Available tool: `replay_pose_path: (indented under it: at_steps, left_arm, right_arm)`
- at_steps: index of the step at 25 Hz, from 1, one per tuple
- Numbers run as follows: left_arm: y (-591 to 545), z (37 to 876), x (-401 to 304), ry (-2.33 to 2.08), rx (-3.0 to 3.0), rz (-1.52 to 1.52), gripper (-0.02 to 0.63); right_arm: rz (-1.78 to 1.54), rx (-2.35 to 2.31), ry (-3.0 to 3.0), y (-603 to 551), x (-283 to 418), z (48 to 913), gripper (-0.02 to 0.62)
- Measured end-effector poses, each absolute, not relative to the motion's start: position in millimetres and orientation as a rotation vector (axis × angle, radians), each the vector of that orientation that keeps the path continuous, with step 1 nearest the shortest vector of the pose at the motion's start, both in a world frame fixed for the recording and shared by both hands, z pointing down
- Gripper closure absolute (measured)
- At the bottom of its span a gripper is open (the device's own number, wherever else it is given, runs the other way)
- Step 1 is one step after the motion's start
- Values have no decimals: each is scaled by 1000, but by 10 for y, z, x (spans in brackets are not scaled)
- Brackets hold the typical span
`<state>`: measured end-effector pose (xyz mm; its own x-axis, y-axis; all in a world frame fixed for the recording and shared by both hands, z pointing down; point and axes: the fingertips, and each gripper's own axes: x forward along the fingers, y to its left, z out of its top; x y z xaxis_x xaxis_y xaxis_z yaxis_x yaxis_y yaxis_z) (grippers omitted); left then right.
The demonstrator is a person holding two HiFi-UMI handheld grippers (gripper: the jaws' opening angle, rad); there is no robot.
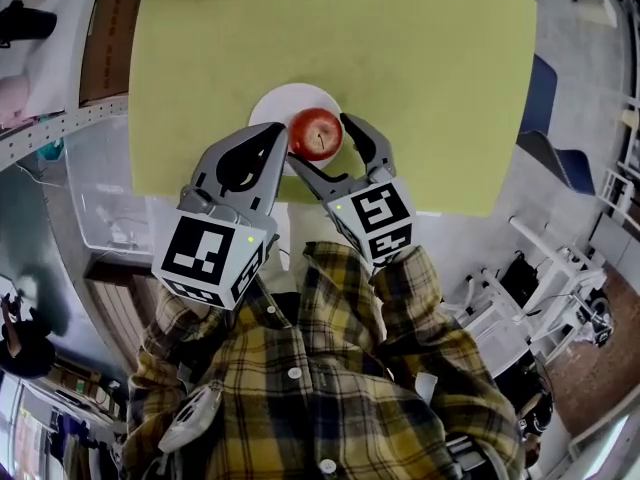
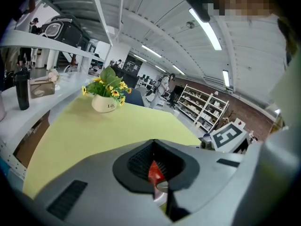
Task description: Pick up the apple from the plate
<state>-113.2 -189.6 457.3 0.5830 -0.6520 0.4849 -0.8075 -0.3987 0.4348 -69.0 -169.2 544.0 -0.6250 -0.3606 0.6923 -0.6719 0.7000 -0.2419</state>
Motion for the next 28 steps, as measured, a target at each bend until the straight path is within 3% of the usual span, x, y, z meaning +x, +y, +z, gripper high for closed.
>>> replay_pose_path:
  at_steps: [28]
  left_arm:
    - [-1884,4588,-1184,-1171,2135,277,600]
  right_arm:
    - [700,754,-2247,-1687,-747,5548,218]
